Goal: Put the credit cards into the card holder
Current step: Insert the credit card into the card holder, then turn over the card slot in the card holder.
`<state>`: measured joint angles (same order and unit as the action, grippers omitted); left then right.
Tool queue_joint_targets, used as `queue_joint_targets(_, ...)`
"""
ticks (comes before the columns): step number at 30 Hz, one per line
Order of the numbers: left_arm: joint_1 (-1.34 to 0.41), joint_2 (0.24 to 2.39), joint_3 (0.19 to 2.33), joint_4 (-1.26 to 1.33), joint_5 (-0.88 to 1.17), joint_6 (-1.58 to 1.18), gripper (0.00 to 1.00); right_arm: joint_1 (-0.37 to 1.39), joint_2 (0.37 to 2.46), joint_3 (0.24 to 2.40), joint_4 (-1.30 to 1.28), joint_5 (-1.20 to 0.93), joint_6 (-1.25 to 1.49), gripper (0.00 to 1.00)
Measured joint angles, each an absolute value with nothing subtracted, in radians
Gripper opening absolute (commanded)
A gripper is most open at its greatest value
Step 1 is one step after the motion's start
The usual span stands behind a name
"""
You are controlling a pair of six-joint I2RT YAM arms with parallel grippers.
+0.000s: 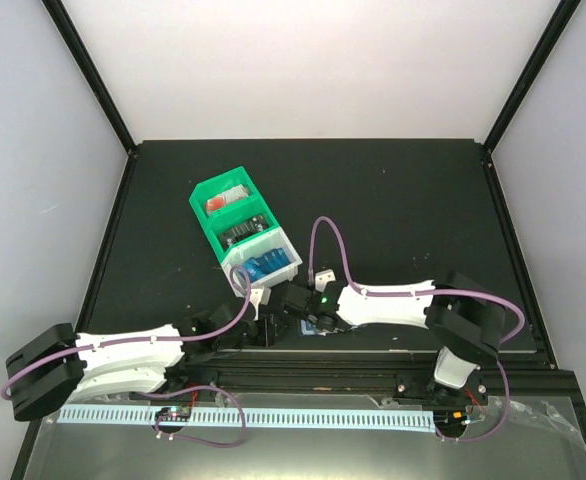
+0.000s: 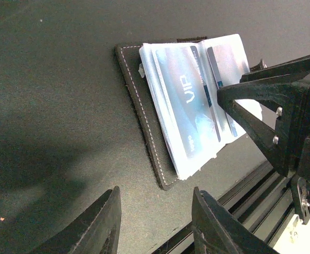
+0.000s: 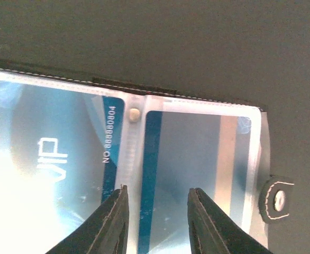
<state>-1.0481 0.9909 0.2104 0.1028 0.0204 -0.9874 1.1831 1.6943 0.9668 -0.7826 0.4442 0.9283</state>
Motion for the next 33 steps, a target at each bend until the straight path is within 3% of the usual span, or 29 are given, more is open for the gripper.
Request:
queue_joint_targets(10,-1.047,1.031,0.211,0.154,0.057,-0.990,0.33,1.183,1.608,0.947,-0.644,0.326,0.861,0.48)
queue_joint_targets(21,-1.046,1.098,0.211,0.217,0.084,-0.999,0.26,1.198,1.666,0.970,-0.602,0.280,0.839,0.57)
queue_joint_targets(33,-1.036,1.127,0.211,0.257,0.093,-1.013,0.26,1.211,1.736,1.014,-0.645,0.310,0.857,0.52)
